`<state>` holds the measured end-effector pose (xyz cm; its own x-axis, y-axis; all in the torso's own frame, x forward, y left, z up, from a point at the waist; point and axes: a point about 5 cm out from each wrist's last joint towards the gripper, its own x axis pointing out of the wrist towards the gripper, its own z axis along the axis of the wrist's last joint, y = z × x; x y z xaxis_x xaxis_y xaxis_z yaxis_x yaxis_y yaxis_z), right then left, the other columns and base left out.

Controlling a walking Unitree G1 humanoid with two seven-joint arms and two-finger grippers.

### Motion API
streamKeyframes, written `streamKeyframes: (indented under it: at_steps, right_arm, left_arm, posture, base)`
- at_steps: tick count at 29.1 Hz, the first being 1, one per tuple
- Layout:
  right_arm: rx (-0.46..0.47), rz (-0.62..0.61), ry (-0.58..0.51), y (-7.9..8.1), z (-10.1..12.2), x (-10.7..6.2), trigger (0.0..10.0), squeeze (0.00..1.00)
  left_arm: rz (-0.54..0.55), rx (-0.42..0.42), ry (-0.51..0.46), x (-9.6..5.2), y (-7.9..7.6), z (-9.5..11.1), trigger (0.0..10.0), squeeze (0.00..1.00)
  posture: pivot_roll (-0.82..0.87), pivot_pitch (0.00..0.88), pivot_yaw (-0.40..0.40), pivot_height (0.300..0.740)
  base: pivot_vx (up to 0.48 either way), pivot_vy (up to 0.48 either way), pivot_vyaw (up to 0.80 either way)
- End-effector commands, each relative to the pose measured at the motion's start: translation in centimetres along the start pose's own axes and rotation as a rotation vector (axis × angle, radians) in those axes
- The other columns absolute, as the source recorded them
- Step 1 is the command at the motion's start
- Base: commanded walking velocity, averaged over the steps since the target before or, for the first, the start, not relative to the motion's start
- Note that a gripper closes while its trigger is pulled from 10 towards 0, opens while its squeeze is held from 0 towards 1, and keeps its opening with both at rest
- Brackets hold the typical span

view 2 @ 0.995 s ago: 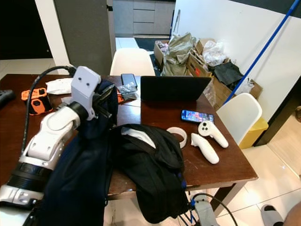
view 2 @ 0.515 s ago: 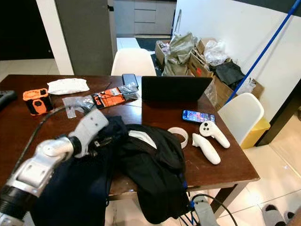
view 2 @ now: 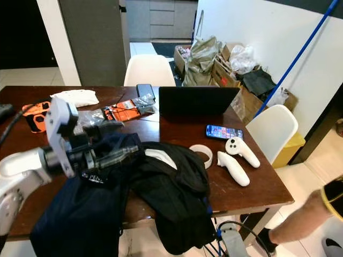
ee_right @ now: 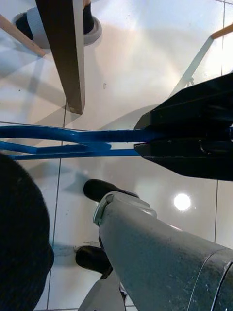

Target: Hang hanger

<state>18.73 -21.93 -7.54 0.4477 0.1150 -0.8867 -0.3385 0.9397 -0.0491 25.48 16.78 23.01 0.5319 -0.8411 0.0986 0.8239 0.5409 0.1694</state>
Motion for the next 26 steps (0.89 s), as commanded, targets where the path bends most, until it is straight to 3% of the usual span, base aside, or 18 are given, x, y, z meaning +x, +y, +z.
streamKeyframes:
  at_steps: [1,3,6,13,20,26]
  right_arm:
    - [0.003,-0.007,0.000,-0.2,0.0,-0.1,10.0,0.00]
    - [-0.002,-0.007,0.001,-0.3,0.0,-0.1,10.0,0.00]
    - [-0.006,-0.006,0.003,-0.3,0.1,-0.1,10.0,0.00]
    - [-0.008,-0.006,0.001,-0.3,0.2,-0.1,10.0,0.00]
    - [-0.007,-0.007,-0.001,-0.3,0.2,-0.1,10.0,0.00]
    - [-0.001,-0.010,-0.008,-0.3,0.3,0.0,10.0,0.00]
  left_arm:
    - [0.009,-0.016,-0.007,0.4,-0.5,-0.4,10.0,0.00]
    - [0.101,-0.045,-0.006,0.9,-0.5,-1.3,10.0,0.00]
    - [0.145,-0.073,-0.003,1.3,-0.6,-1.8,10.0,0.00]
    - [0.145,-0.138,-0.019,2.3,-1.3,-2.2,10.0,0.00]
    - [0.143,-0.149,-0.025,2.6,-1.4,-2.2,10.0,0.00]
    - [0.182,-0.178,-0.065,3.7,-1.4,-2.4,10.0,0.00]
  posture:
    - [0.09,0.000,-0.078,0.740]
    - [0.10,0.000,-0.085,0.740]
    - [0.10,0.000,-0.087,0.740]
    - [0.10,0.000,-0.084,0.740]
    - [0.09,0.000,-0.078,0.740]
    - [0.09,0.000,-0.076,0.740]
  base:
    - [0.000,0.000,0.00]
    - [-0.180,0.000,0.00]
    - [-0.333,0.000,0.00]
    - [-0.286,0.000,0.00]
    - [-0.298,0.000,0.00]
    - [-0.296,0.000,0.00]
